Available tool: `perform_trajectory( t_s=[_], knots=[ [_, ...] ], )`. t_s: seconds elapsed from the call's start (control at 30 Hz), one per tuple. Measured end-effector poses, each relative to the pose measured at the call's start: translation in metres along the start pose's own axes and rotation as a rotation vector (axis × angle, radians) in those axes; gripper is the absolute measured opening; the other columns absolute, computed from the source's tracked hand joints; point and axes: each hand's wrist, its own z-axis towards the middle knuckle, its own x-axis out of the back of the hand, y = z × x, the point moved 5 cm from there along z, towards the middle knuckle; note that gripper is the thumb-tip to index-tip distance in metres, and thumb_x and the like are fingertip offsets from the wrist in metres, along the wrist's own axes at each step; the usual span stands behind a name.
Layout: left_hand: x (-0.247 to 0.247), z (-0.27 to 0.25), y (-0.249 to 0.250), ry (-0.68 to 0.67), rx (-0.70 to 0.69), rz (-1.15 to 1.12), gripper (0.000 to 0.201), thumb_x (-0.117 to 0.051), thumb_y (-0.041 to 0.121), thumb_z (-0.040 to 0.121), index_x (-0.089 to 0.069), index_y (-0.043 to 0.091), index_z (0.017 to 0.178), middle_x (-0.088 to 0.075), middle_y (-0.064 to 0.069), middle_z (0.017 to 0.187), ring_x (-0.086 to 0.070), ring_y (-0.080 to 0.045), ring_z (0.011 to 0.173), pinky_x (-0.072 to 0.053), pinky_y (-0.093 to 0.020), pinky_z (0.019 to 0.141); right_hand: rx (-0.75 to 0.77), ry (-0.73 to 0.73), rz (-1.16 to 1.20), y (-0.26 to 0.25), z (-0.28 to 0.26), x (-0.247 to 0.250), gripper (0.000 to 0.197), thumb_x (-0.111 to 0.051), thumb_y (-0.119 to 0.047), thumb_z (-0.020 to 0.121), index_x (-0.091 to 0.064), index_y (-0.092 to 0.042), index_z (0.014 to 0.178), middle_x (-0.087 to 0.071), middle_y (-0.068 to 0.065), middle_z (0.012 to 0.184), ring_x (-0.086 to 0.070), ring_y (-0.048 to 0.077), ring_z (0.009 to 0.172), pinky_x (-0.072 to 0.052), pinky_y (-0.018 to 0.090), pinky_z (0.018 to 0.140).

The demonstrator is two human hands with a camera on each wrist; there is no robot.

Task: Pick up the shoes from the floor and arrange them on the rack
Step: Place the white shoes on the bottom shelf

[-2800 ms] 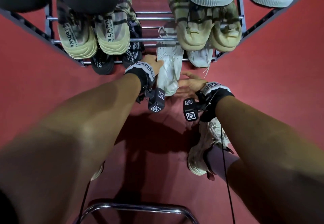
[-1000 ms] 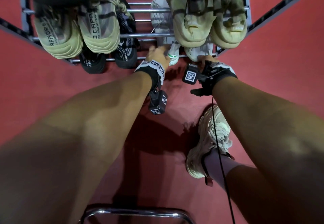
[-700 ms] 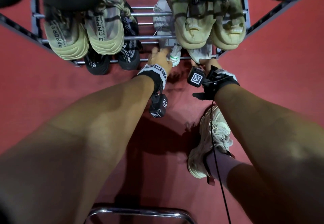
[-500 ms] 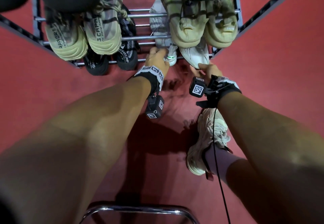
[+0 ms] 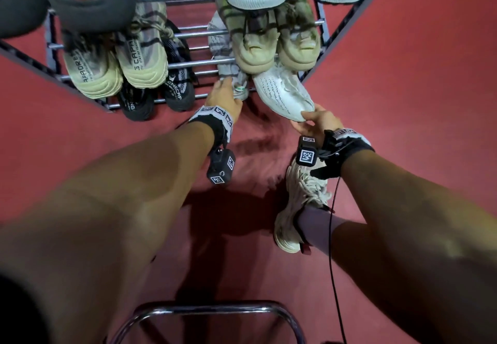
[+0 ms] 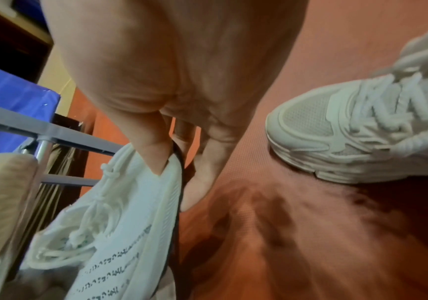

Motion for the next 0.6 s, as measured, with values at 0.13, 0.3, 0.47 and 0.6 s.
perform_trajectory(
  t_s=[0.13, 0.3, 0.47, 0.6],
  knots=[
    [0.016, -0.014, 0.015, 0.115, -0.100, 0.039, 0.050, -0.051, 0.013, 0.090, -0.040, 0.012, 0.139, -0.042, -0.010, 0.140, -0.045, -0.030, 0.125, -0.041, -0.037, 0.101, -0.001, -0.009, -0.114, -0.006, -0.015, 0.004, 0.045, -0.045, 0.015, 0.088, -0.057, -0.005, 0.126, -0.062, 0.016, 0.107, -0.065, 0.032, 0.086, -0.060, 0.027, 0.055],
    [0.020, -0.027, 0.027, 0.154, -0.295, 0.173, 0.055, -0.050, 0.019, 0.094, -0.035, 0.008, 0.146, -0.031, -0.008, 0.154, -0.026, -0.025, 0.144, -0.028, -0.040, 0.117, 0.031, -0.061, -0.269, -0.013, -0.024, 0.007, 0.047, -0.042, 0.016, 0.087, -0.058, -0.008, 0.124, -0.063, 0.009, 0.101, -0.065, 0.030, 0.088, -0.062, 0.033, 0.065],
    [0.017, -0.027, 0.022, 0.106, -0.358, 0.311, 0.062, -0.057, 0.030, 0.090, -0.034, 0.014, 0.145, -0.033, -0.005, 0.152, -0.027, -0.024, 0.143, -0.022, -0.046, 0.118, 0.069, -0.107, -0.534, -0.017, -0.027, 0.003, 0.045, -0.045, 0.015, 0.085, -0.067, -0.016, 0.109, -0.066, 0.006, 0.098, -0.065, 0.024, 0.083, -0.060, 0.028, 0.063],
    [0.005, -0.028, 0.013, -0.235, -0.331, 0.425, 0.072, -0.062, 0.030, 0.088, -0.027, 0.019, 0.150, -0.039, -0.006, 0.150, -0.033, -0.026, 0.139, -0.020, -0.050, 0.118, 0.066, -0.122, -0.656, -0.015, -0.023, -0.003, 0.047, -0.046, 0.016, 0.085, -0.064, -0.017, 0.113, -0.066, -0.001, 0.090, -0.062, 0.014, 0.074, -0.057, 0.022, 0.049]
  ],
)
